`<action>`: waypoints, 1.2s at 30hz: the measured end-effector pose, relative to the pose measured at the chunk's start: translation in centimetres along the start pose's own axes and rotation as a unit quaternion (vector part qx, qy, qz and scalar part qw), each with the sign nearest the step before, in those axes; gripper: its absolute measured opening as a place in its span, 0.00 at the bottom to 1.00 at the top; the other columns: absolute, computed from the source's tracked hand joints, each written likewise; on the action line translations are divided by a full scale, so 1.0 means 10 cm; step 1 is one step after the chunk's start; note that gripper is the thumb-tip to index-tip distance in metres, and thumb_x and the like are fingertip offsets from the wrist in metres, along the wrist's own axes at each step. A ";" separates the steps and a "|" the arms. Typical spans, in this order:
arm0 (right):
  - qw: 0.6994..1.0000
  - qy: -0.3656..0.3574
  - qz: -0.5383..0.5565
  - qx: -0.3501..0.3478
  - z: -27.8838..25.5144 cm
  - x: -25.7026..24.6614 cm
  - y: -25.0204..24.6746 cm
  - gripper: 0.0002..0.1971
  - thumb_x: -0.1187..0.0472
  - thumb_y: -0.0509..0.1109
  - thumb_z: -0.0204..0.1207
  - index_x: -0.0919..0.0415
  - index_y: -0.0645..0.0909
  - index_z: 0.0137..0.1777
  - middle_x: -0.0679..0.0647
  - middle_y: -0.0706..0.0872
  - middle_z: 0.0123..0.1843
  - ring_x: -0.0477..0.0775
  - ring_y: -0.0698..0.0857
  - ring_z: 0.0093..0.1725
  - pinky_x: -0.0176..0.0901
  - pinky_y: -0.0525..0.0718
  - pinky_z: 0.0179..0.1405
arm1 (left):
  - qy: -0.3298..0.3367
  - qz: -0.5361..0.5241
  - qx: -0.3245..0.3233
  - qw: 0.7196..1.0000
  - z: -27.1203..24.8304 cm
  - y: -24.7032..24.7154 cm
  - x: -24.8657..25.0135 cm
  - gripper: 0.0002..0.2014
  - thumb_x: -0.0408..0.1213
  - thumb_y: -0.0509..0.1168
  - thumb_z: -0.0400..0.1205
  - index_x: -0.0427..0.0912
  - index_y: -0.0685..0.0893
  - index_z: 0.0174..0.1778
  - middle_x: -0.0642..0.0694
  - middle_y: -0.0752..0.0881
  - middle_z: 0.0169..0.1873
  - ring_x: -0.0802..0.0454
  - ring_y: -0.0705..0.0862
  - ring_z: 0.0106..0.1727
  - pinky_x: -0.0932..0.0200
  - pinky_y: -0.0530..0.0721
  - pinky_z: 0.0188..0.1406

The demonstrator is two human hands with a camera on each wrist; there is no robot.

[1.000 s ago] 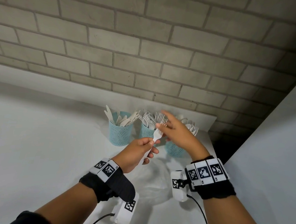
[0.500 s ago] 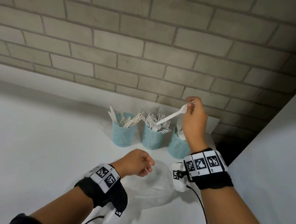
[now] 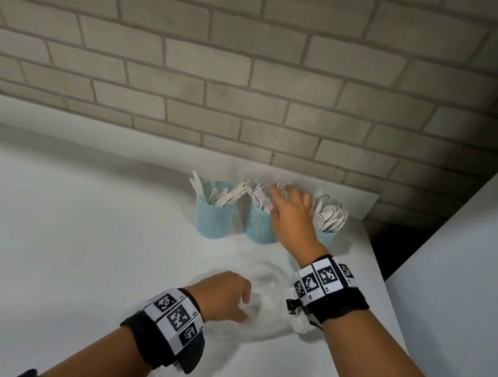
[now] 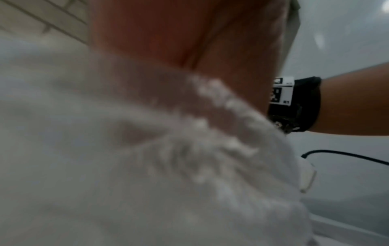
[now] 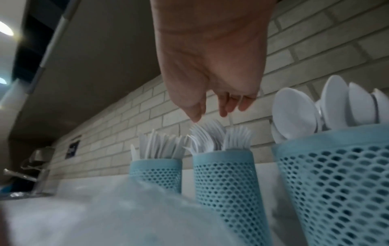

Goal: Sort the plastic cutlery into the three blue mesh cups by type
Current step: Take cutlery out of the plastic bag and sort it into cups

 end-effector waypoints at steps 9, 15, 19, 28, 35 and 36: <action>0.898 -0.045 0.122 -0.421 -0.84 -0.35 0.36 0.12 0.67 0.69 0.75 0.59 0.86 0.57 0.51 0.88 0.50 0.47 0.85 0.48 0.36 0.79 0.50 | -0.062 0.259 0.066 0.962 -0.30 -0.10 -0.10 0.30 0.58 0.67 0.74 0.54 0.73 0.71 0.42 0.51 0.78 0.38 0.49 0.80 0.39 0.56 0.74; 0.902 -0.021 0.009 -0.432 -1.13 -0.05 0.64 0.46 0.60 0.78 0.68 0.55 0.55 0.81 0.54 0.69 0.79 0.56 0.71 0.75 0.46 0.70 0.71 | -0.144 0.233 -0.001 0.962 -0.33 0.08 -0.44 0.40 0.55 0.69 0.74 0.45 0.61 0.78 0.45 0.40 0.82 0.37 0.36 0.82 0.27 0.46 0.75; 0.895 -0.015 0.017 -0.446 -1.25 0.02 0.65 0.61 0.57 0.82 0.63 0.50 0.37 0.83 0.50 0.63 0.82 0.55 0.72 0.75 0.47 0.71 0.73 | -0.165 0.203 -0.017 0.965 -0.37 0.07 -0.57 0.38 0.55 0.70 0.73 0.47 0.63 0.76 0.48 0.38 0.82 0.37 0.34 0.82 0.24 0.44 0.74; 0.903 -0.021 0.003 -0.430 -1.26 -0.07 0.58 0.46 0.53 0.76 0.71 0.55 0.50 0.83 0.55 0.65 0.81 0.57 0.67 0.78 0.48 0.67 0.75 | -0.121 0.179 0.025 0.976 -0.36 0.00 -0.52 0.38 0.56 0.70 0.73 0.48 0.65 0.77 0.42 0.48 0.81 0.41 0.43 0.82 0.36 0.49 0.78; 0.927 -0.049 -0.046 -0.370 -1.17 -0.28 0.59 0.25 0.54 0.67 0.79 0.55 0.69 0.75 0.56 0.76 0.73 0.58 0.75 0.71 0.47 0.73 0.65 | -0.034 0.065 0.109 0.991 -0.30 -0.17 -0.31 0.22 0.47 0.72 0.75 0.49 0.79 0.66 0.47 0.61 0.76 0.45 0.70 0.72 0.55 0.75 0.67; 0.927 -0.052 -0.054 -0.367 -1.17 -0.29 0.63 0.23 0.56 0.68 0.78 0.58 0.72 0.72 0.57 0.78 0.70 0.59 0.77 0.68 0.47 0.75 0.61 | -0.040 0.057 0.100 0.992 -0.27 -0.15 -0.33 0.25 0.45 0.72 0.75 0.47 0.77 0.68 0.46 0.61 0.77 0.45 0.71 0.72 0.56 0.75 0.68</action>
Point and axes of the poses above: each hand's wrist, its own z-axis towards the middle knuckle, its own y-axis out of the palm, x = y × z, the point moved 7 cm from there along z, towards the middle knuckle
